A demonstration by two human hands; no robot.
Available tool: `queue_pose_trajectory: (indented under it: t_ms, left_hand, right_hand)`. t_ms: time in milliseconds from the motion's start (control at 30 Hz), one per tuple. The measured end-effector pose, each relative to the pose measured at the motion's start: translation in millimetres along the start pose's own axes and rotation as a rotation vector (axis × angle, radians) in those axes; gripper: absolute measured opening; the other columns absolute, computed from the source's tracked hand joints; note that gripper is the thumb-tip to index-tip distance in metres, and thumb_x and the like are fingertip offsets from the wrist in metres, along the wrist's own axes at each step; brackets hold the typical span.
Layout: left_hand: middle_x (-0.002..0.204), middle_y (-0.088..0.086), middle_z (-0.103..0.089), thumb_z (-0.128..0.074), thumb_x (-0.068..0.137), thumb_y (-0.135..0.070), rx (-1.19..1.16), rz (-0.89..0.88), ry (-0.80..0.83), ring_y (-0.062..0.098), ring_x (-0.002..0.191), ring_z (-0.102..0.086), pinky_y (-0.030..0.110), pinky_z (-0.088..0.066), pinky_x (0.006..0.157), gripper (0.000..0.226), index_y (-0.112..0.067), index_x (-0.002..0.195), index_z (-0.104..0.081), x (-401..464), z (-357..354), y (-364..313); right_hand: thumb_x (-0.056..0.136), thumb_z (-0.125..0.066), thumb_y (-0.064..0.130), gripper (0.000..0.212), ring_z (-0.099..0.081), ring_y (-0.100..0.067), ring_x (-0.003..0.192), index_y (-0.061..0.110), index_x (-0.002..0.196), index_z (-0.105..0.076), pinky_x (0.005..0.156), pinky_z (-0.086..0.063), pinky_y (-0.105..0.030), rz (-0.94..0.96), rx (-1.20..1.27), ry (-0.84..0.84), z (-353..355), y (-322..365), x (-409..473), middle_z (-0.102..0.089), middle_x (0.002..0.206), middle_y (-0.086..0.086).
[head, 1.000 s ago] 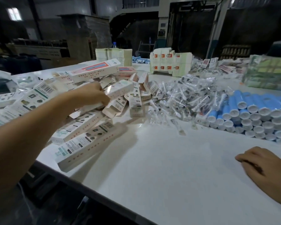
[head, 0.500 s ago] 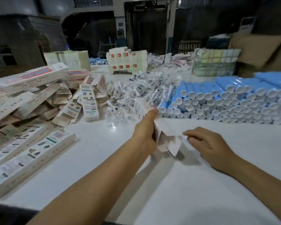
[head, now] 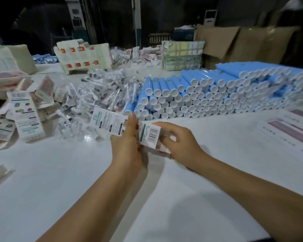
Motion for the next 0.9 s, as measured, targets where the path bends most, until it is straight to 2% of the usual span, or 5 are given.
queue_pose_trajectory:
  t_ms: [133,267,400,667,900]
  left_hand:
    - [0.157,0.002,-0.02,-0.074,0.077,-0.041,0.492,-0.516,-0.078,0.019,0.142,-0.024,0.046,-0.02,0.116,0.099,-0.032,0.151,-0.008,-3,13,-19]
    - [0.157,0.002,-0.019,-0.064,0.075,-0.063,1.411,-1.295,0.223,0.018,0.144,-0.006,0.05,0.0,0.116,0.104,-0.031,0.152,-0.003,-24,13,-18]
    - [0.155,-0.001,-0.028,-0.046,0.074,-0.074,2.001,-1.225,0.357,0.025,0.146,-0.009,0.054,0.019,0.109,0.099,-0.021,0.153,-0.017,-26,8,4]
    - [0.098,0.015,-0.061,-0.072,0.074,-0.049,1.938,-1.212,0.332,0.038,0.084,-0.06,0.051,-0.047,0.08,0.061,-0.003,0.113,-0.062,-29,11,9]
    - [0.084,0.009,-0.062,-0.086,0.055,-0.042,1.981,-1.273,0.372,0.031,0.066,-0.059,0.043,-0.049,0.055,0.058,-0.005,0.096,-0.067,-27,5,20]
  right_hand:
    - [0.083,-0.047,-0.01,0.046,-0.06,-0.011,0.044,0.028,0.081,-0.072,0.033,-0.031,-0.014,-0.195,0.031,-0.087,26,-1,9,-0.071,0.067,0.006]
    - [0.074,-0.043,-0.01,0.038,-0.054,-0.023,0.039,0.014,0.086,-0.071,0.035,-0.026,-0.018,-0.383,-0.03,0.062,46,-7,12,-0.069,0.07,-0.019]
    - [0.07,-0.043,-0.01,0.04,-0.054,-0.02,0.04,0.012,0.086,-0.072,0.034,-0.037,-0.019,-0.43,0.009,0.167,53,-6,12,-0.07,0.069,-0.012]
    - [0.082,-0.056,0.008,0.029,-0.065,-0.005,0.07,0.023,0.101,-0.073,0.052,-0.048,-0.021,-0.394,-0.094,0.287,74,1,25,-0.074,0.087,0.004]
    - [0.092,-0.045,0.011,0.028,-0.06,-0.023,0.085,-0.001,0.109,-0.064,0.069,-0.045,-0.031,-0.004,-0.765,-0.575,166,49,129,-0.066,0.105,-0.018]
Point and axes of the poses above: each hand's wrist, its own x-axis towards the middle knuckle, its own z-axis out of the back of the hand, y = z × x, the point moved 2 cm from there along x, towards the middle knuckle
